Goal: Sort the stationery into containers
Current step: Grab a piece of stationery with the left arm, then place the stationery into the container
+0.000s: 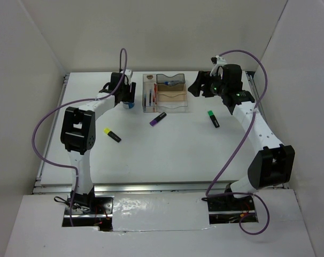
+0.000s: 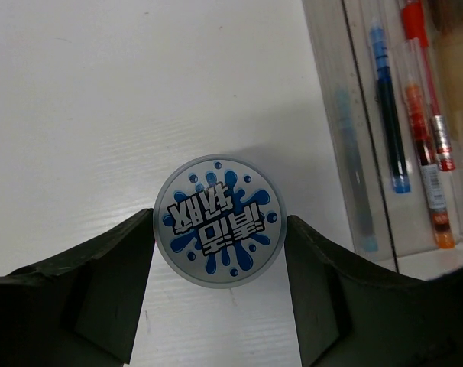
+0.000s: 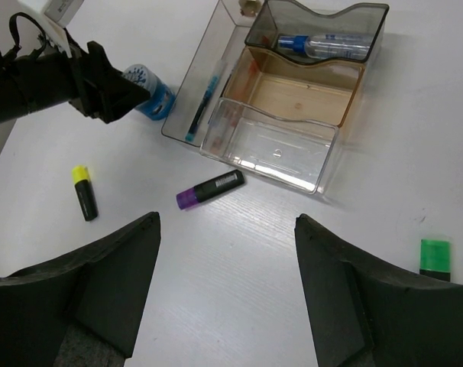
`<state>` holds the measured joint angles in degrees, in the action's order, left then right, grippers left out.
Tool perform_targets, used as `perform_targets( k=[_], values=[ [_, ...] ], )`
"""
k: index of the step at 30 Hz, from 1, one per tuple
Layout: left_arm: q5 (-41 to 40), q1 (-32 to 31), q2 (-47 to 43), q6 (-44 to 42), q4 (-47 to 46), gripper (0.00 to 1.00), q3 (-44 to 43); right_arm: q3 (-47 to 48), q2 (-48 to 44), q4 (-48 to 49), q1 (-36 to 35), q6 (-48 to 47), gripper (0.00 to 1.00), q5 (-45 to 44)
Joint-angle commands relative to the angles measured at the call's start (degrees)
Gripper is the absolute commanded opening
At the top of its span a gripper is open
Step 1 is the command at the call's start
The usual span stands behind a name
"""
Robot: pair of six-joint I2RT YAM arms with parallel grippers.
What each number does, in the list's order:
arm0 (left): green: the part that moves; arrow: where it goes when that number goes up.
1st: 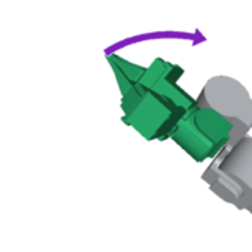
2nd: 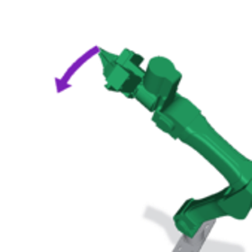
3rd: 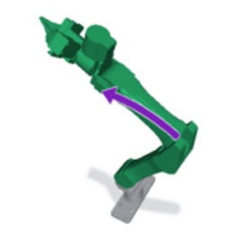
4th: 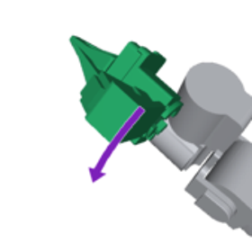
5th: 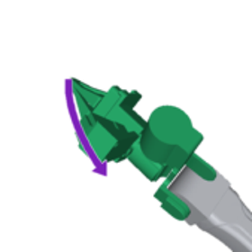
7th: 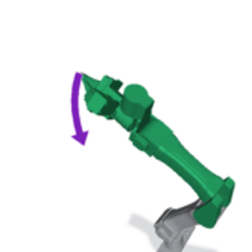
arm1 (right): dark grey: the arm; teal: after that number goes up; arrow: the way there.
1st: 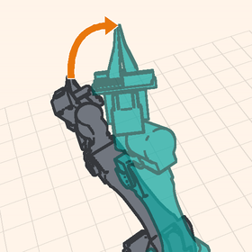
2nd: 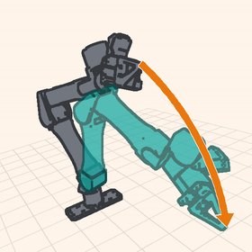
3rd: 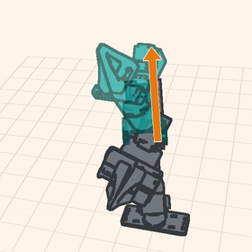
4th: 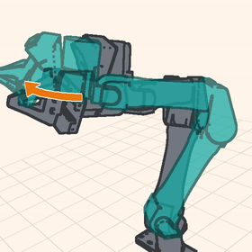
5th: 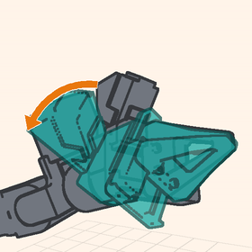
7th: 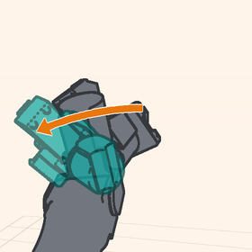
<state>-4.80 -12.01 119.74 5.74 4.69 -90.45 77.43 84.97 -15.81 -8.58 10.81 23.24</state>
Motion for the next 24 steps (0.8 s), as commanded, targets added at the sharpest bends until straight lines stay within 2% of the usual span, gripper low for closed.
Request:
perform_targets(
  k=[1,5,13,24],
  values=[
    [3.2,-1.7,-6.8,-0.3,-2.1,0.33,-1.4,-0.6,-1.2,2.9,0.3,-0.1,0.77,0.7],
    [4.3,-2.9,-9.2,0.8,-1.2,0.26,-3.9,-1.0,-1.6,3.2,0.3,0.0,0.77,0.7],
    [5.7,-7.9,-11.3,1.0,-0.2,0.24,-9.6,-1.1,-2.2,3.4,1.1,0.3,0.77,0.4],
    [5.2,-13.2,-3.0,2.0,-4.0,0.23,-18.5,-2.6,-2.4,4.2,2.5,1.4,0.77,1.1]
  ],
)
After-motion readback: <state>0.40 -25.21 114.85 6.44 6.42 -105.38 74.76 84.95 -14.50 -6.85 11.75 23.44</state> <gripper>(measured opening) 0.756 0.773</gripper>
